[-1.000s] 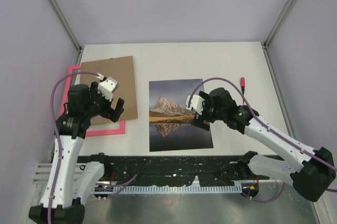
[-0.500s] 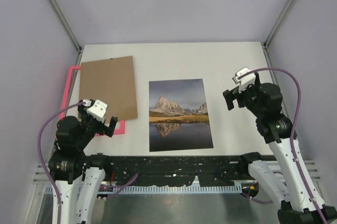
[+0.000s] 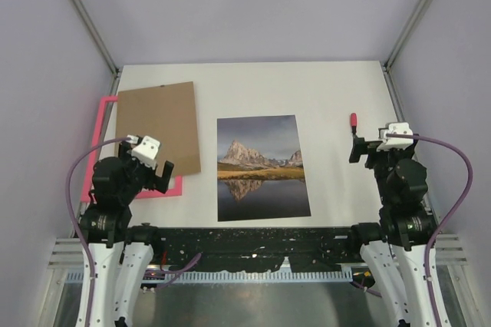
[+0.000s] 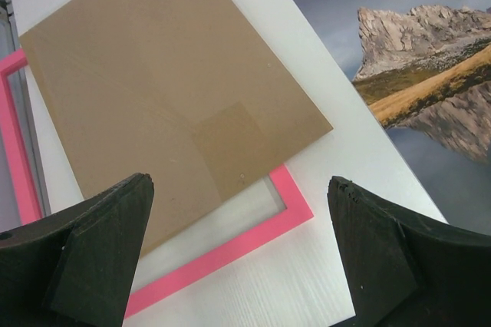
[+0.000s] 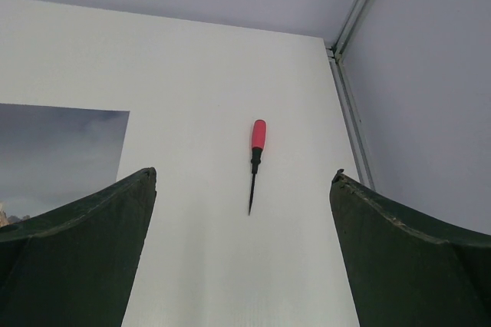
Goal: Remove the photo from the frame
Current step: Reset both arms
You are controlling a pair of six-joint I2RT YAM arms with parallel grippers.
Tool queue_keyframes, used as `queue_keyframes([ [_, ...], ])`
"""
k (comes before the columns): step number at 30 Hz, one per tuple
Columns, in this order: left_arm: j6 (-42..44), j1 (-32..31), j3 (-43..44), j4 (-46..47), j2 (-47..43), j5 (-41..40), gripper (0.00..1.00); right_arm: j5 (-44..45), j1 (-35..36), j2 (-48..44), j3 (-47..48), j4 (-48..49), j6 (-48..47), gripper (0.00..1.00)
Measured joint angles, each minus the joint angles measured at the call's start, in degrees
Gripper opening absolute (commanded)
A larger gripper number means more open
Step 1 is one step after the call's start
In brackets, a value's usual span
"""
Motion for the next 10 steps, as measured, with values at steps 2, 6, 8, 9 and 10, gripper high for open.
queue_keyframes([
  [2,-0.04,0.33,-1.16,0.07,-0.52,-0.04,1.0,1.14,0.0,-1.18,-0.87,0.42,0.9,0.99],
  [6,-0.26,1.81,-2.86,0.28,-4.17,-0.26,1.0,2.01,-0.02,-2.67,-2.1,2.4,1.51,0.99],
  [8,-0.39,3.04,-2.97,0.59,-5.84,-0.31,1.0,2.45,-0.02,-3.08,-2.89,3.17,1.6,0.99],
  [9,-0.46,3.37,-2.99,0.94,-6.43,-0.37,1.0,2.58,-0.02,-3.08,-3.15,3.37,1.66,0.99],
  [10,-0.57,3.67,-2.99,1.25,-6.84,-0.35,1.0,2.71,-0.02,-3.08,-3.39,3.5,1.7,0.99],
])
